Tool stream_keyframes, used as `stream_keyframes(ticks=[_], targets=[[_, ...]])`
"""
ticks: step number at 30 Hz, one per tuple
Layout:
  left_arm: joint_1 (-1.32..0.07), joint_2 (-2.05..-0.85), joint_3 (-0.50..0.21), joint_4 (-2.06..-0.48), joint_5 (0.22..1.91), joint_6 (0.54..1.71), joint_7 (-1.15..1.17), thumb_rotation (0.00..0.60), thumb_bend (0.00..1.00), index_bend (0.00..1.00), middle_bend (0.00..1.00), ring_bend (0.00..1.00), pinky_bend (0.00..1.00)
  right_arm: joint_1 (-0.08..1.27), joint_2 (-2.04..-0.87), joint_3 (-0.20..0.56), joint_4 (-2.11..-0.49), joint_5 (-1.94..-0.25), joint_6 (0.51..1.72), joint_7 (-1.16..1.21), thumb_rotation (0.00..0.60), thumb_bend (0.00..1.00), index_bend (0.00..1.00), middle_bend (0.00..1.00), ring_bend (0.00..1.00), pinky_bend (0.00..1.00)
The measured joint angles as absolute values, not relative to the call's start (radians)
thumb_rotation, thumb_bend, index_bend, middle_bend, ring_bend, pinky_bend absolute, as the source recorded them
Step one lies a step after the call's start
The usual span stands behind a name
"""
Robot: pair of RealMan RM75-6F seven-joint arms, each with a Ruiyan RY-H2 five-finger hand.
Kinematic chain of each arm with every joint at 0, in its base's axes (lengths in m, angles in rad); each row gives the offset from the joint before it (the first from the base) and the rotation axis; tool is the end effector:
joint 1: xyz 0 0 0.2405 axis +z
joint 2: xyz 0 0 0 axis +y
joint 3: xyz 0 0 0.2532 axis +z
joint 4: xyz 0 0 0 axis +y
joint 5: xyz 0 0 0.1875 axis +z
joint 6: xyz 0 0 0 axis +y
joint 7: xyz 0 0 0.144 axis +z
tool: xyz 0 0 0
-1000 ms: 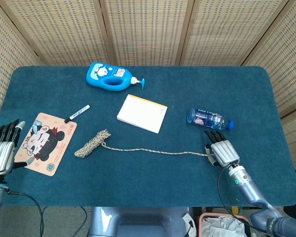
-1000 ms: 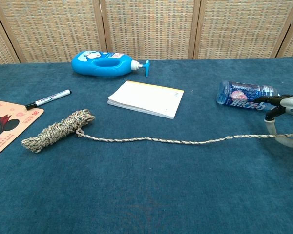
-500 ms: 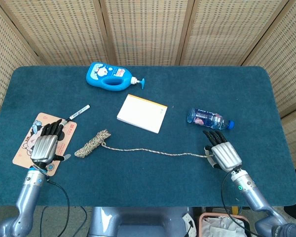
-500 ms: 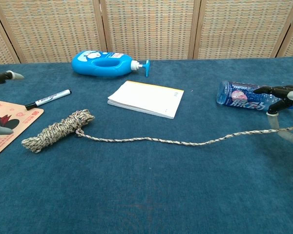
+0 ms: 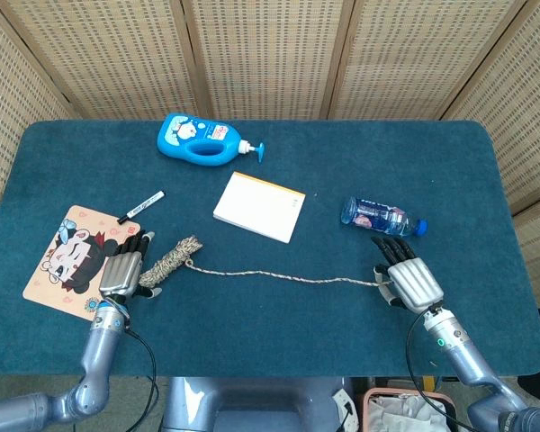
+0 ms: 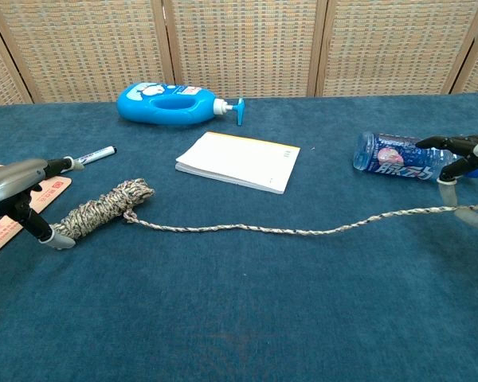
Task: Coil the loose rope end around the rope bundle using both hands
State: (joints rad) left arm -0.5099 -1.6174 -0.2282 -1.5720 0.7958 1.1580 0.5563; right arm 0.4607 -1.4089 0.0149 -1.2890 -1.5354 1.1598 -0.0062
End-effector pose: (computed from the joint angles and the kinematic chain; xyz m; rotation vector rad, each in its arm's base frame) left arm -0.2202 0.2919 0.0070 -1.4477 -1.2413 -0.6995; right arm -0.2614 -0.2809 0.0640 1.8397 -0.8264 0.8862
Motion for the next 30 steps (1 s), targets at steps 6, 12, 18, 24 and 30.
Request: stream_keyframes(ticks=[6, 12, 18, 24, 30], targets=[[-0.53, -1.646, -0.24, -1.553, 0.748, 1.163, 0.572, 0.6, 0.12, 0.25, 0.23, 0.18, 0.32, 0.461, -1.408, 0.016, -1.291, -1.539, 1.16, -0.006, 0.6, 0.45, 0.64, 0.0, 0.0, 0.0], [-0.55, -1.662, -0.257, -1.547, 0.688, 1.154, 0.579, 0.6, 0.17, 0.25, 0.24, 0.23, 0.38, 0.46, -1.407, 0.016, -1.29, -1.541, 1.162, -0.015, 0.6, 0.45, 0.64, 0.0, 0.0, 0.0], [-0.558, -1.684, -0.272, -1.535, 0.664, 1.182, 0.572, 0.6, 0.23, 0.3, 0.3, 0.32, 0.46, 0.459, -1.408, 0.016, -1.291, -1.543, 1.164, -0.021, 0.6, 0.45, 0.64, 0.0, 0.0, 0.0], [-0.567, -1.704, -0.281, -1.516, 0.65, 1.195, 0.567, 0.6, 0.29, 0.34, 0.34, 0.35, 0.52, 0.458, -1.407, 0.016, -1.294, -1.543, 1.163, -0.023, 0.6, 0.45, 0.64, 0.0, 0.0, 0.0], [-0.578, -1.713, -0.286, -1.508, 0.615, 1.193, 0.581, 0.6, 0.3, 0.34, 0.34, 0.35, 0.53, 0.457, -1.405, 0.017, -1.299, -1.546, 1.167, -0.024, 0.6, 0.45, 0.64, 0.0, 0.0, 0.0]])
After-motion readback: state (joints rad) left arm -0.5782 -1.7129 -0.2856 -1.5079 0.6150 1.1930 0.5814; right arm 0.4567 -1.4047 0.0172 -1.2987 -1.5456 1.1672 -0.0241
